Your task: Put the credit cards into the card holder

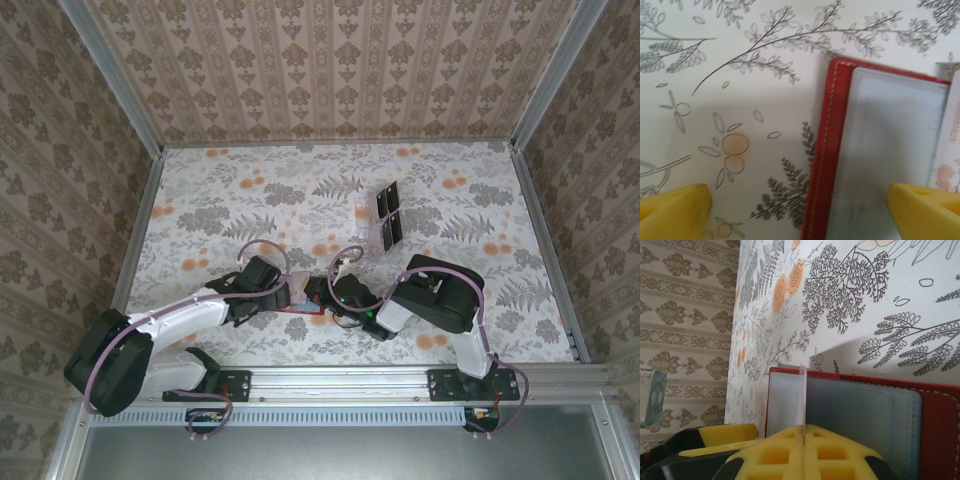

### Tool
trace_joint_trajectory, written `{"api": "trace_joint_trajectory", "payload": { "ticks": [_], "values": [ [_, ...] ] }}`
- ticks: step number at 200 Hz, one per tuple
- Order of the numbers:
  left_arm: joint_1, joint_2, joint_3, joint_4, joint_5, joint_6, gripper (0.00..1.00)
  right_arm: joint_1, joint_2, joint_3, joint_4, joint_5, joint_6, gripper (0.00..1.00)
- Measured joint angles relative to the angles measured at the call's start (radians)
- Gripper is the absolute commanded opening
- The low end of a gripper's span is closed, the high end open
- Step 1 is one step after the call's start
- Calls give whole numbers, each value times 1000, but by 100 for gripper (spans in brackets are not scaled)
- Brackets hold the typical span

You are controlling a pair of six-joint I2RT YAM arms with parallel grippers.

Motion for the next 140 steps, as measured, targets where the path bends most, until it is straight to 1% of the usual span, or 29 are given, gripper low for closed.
{"api": "trace_joint_trajectory", "payload": {
  "ticks": [21,63,140],
  "values": [
    [10,-21,0,-47,-3,0,100,0,-3,0,-7,1,-1,0],
    [63,-61,0,-95,-11,-8,100,0,-30,12,-78,3,-5,0],
    [98,-92,-8,-110,-22,-16,100,1,-42,29,-132,3,-8,0]
  ]
}}
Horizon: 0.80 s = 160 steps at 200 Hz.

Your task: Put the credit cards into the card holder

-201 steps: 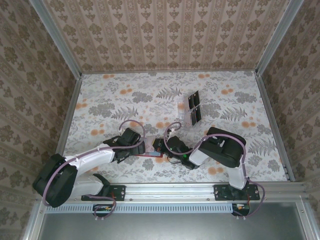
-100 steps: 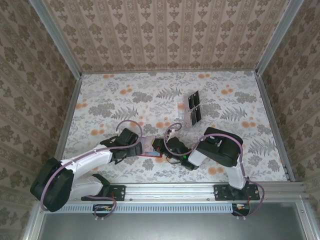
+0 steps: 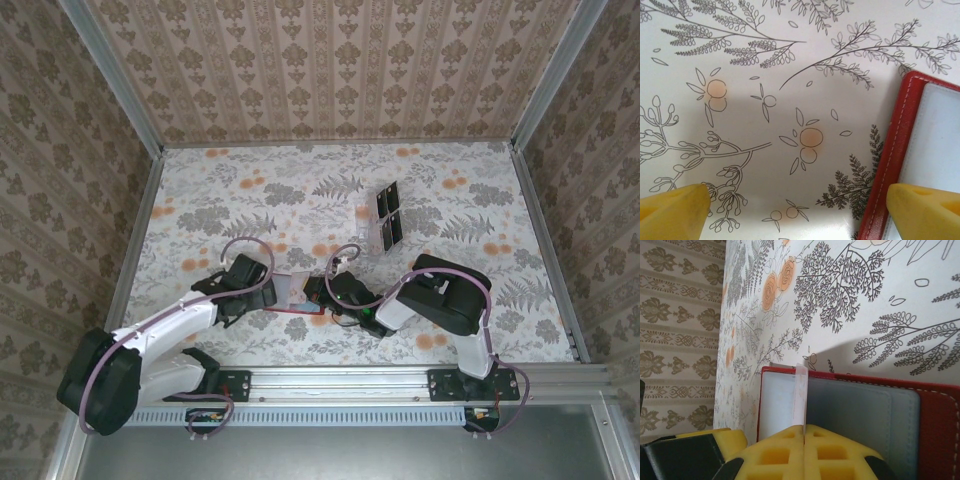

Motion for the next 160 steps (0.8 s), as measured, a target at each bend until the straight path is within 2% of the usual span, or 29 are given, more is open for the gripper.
{"api": "trace_joint_trajectory", "payload": {
  "ticks": [160],
  "values": [
    [1,-19,-56,37,3,-44,100,51,-25,39,-105,15,5,0]
  ]
}}
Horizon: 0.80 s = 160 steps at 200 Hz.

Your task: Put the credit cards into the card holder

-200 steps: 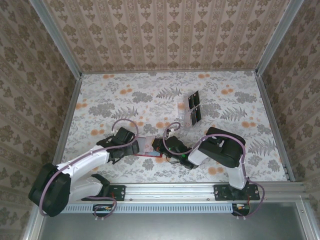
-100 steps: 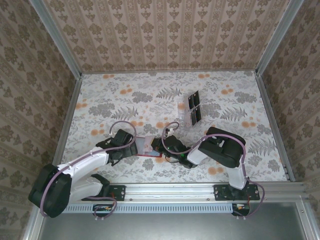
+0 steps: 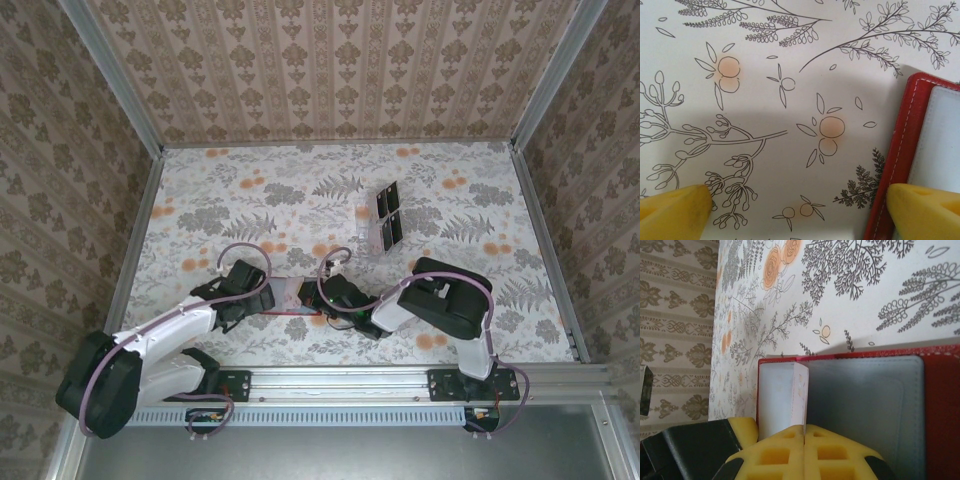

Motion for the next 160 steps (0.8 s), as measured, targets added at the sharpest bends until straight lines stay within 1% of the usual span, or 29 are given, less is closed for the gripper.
{"api": "trace_joint_trajectory", "payload": {
  "ticks": [75,160],
  "values": [
    [0,-8,-6,4,0,0,100,13,-33,20,-102,11,3,0],
    [0,-8,-6,5,0,0,100,14,6,68,-109,-8,3,0]
  ]
}}
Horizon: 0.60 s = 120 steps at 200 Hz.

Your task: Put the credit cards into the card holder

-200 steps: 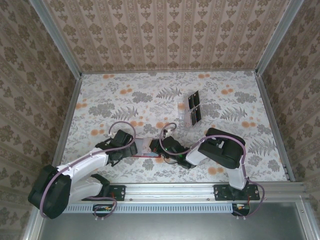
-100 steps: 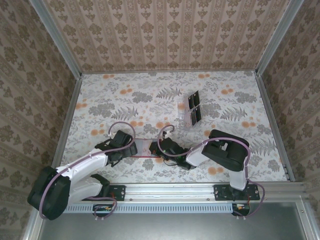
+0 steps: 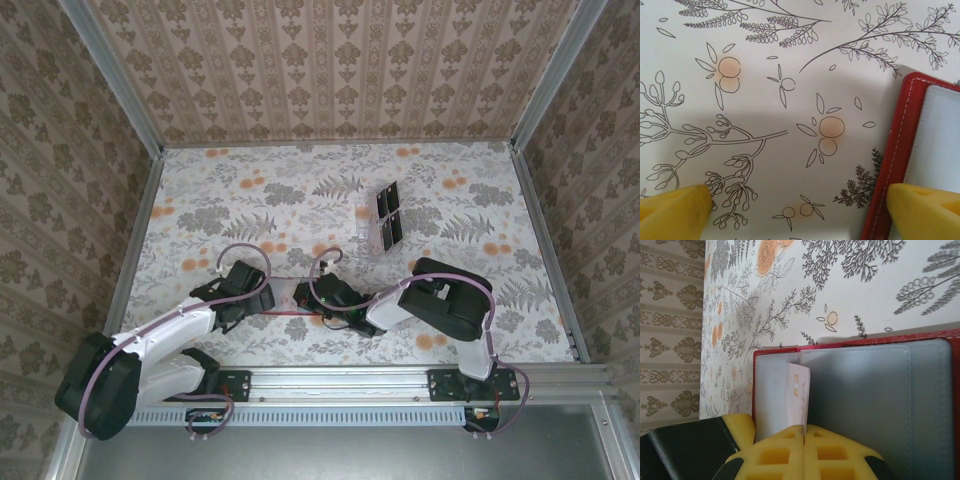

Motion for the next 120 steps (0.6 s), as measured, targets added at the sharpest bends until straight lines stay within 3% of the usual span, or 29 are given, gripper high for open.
{"api": "trace_joint_trajectory", "payload": {
  "ticks": [19,43,84,120],
  "values": [
    [0,0,0,0,0,0,100,0,10,14,0,-9,0,2],
    [0,0,0,0,0,0,100,-1,16,22,5,-18,-3,24],
    [0,-8,0,-1,4,0,100,-13,-5,26,6,-43,-10,43],
    [0,-15,4,-9,12,1,100,-34,-52,32,-89,-50,-43,52]
  ]
}}
